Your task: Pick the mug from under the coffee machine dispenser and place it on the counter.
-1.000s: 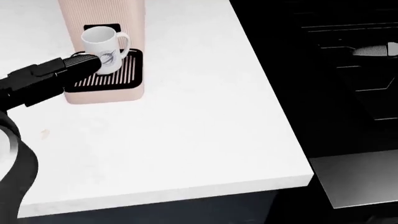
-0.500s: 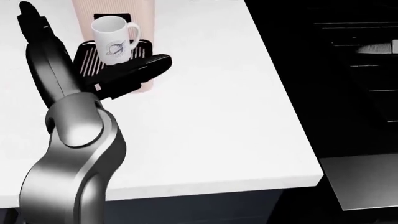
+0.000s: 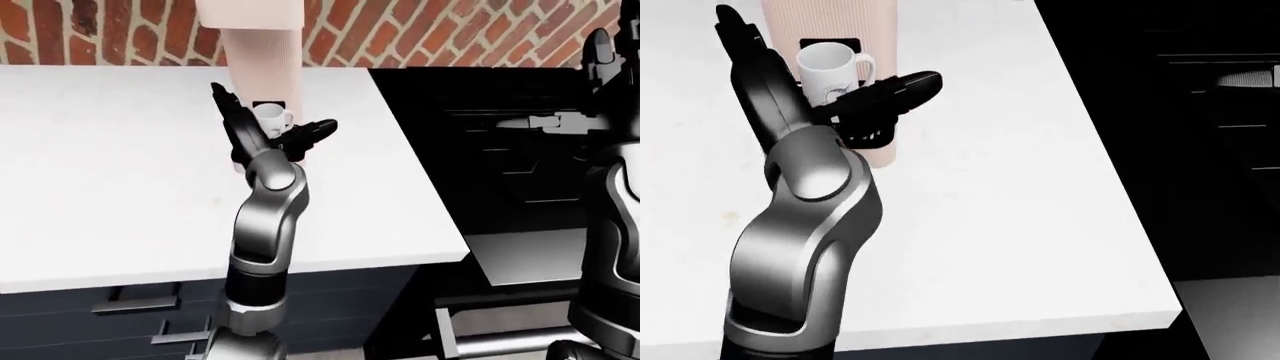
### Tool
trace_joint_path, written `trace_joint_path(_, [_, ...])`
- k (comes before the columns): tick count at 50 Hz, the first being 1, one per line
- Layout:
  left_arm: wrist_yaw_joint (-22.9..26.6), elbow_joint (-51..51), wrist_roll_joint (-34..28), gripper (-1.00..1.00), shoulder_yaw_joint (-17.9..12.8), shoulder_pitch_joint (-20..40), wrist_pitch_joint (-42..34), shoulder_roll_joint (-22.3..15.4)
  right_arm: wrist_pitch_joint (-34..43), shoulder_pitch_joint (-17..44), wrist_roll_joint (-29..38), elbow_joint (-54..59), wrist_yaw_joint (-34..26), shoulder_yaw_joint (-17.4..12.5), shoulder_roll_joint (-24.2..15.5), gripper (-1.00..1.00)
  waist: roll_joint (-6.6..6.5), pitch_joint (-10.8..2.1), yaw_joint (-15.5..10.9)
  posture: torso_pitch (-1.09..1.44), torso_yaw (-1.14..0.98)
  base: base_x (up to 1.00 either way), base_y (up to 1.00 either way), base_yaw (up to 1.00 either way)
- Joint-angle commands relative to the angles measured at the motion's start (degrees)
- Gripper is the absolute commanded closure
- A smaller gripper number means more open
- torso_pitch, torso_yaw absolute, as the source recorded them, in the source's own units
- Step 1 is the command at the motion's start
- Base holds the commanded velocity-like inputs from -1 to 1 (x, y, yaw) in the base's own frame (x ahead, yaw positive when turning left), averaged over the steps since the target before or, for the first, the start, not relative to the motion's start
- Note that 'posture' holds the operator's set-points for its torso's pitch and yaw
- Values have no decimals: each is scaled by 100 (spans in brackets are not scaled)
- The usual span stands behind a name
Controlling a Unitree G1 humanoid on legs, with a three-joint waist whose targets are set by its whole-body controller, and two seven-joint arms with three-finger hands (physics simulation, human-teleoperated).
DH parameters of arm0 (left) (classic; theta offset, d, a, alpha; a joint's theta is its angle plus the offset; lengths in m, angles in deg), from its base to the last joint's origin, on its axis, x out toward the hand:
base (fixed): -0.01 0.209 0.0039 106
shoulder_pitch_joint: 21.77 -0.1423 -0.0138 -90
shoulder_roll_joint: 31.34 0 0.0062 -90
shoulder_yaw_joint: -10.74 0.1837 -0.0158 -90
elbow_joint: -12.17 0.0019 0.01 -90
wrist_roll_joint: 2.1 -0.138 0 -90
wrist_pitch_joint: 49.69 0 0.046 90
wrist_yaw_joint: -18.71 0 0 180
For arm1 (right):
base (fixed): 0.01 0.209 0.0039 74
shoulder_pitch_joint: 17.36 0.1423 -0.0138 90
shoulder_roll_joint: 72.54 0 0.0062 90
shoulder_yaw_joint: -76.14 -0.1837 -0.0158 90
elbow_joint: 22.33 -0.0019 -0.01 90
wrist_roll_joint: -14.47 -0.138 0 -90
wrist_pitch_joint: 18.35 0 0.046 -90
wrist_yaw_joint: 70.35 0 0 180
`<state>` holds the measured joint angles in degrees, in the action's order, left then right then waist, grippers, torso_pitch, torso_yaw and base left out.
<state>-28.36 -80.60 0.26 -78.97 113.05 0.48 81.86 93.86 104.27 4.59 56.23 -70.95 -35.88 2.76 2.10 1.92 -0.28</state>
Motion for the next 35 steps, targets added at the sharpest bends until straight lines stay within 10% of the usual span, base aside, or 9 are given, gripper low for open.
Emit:
trace_joint_path(1, [9,-25,-23,-100,40,183,304,-18,-139,159,1,-181,28,-84,-110,-100,37,-150,-2,0,0,0,0,0])
trace_joint_path(35, [-118,2354,-47,-100,-174,731,1885,-331,-71,137,-65,-221,45,-102,-117,-100,116,-151,-50,0,0,0,0,0])
